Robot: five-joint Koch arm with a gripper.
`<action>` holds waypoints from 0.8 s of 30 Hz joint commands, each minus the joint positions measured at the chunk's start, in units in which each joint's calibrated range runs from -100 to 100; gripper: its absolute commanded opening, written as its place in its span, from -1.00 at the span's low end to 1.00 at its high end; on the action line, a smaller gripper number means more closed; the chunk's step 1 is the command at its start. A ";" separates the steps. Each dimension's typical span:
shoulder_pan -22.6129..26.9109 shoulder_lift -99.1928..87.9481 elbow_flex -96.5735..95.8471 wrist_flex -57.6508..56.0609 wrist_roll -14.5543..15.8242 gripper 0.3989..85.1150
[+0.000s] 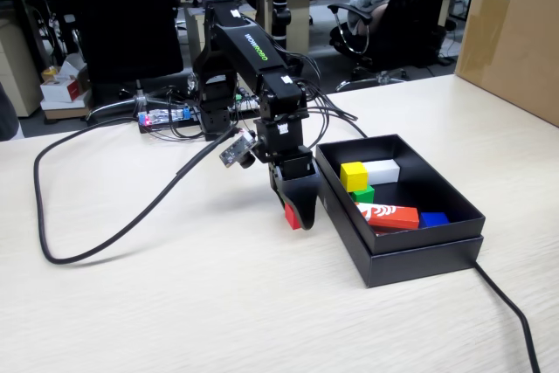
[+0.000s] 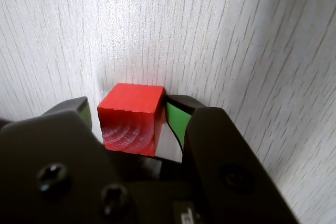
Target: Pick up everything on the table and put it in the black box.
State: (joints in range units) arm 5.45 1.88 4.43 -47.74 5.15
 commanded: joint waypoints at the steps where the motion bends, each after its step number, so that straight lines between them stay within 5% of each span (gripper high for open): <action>1: -0.05 0.36 3.46 1.30 -0.49 -0.32; 11: -0.29 1.16 3.46 1.39 -0.05 -0.90; 24: 0.88 -22.01 11.98 -11.14 0.15 -0.92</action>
State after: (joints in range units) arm 5.45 -9.26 12.28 -56.02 5.20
